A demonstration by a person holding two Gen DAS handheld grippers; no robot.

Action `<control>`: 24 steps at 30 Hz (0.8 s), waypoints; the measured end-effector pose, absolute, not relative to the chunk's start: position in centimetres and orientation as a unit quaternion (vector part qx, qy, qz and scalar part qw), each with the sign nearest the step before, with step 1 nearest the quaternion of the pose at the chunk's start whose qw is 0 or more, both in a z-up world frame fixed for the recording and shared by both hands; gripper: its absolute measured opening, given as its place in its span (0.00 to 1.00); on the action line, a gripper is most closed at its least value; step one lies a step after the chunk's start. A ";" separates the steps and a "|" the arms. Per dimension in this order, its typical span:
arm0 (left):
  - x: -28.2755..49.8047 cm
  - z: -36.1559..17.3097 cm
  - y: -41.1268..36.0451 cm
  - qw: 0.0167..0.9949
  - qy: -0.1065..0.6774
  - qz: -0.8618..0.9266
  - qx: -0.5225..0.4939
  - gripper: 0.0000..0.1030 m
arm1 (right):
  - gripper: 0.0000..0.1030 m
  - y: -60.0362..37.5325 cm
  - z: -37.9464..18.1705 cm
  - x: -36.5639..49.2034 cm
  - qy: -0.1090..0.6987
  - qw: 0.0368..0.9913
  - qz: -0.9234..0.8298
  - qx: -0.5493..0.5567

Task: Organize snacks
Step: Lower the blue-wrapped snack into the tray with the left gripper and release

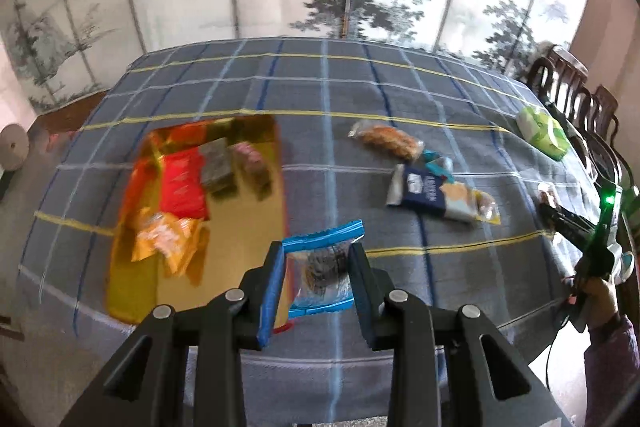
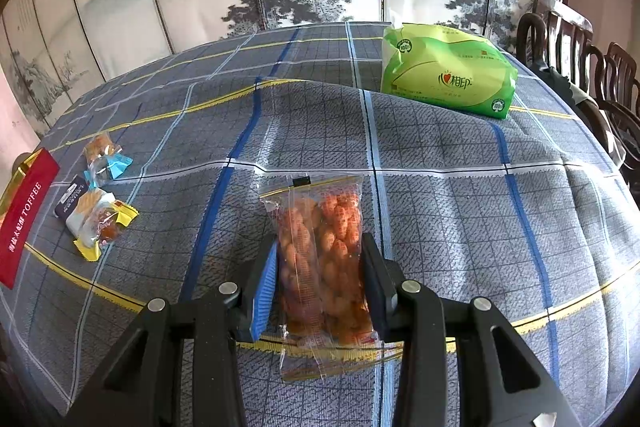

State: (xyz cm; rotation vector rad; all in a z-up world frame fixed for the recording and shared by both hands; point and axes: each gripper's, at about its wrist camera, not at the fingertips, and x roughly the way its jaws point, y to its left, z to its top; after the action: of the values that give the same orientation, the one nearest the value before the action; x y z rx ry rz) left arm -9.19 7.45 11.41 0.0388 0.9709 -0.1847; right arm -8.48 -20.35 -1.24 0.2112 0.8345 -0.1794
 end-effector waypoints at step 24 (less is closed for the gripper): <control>-3.7 7.5 13.9 0.873 0.487 -0.032 -0.012 0.31 | 0.36 -19.9 -1.2 -8.4 0.406 0.904 -0.090 0.097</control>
State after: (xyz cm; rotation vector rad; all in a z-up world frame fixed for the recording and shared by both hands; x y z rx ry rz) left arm -3.65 13.86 7.49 -0.0241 1.0185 -0.0678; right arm -8.42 -19.91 -1.17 0.2000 0.8389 -0.1865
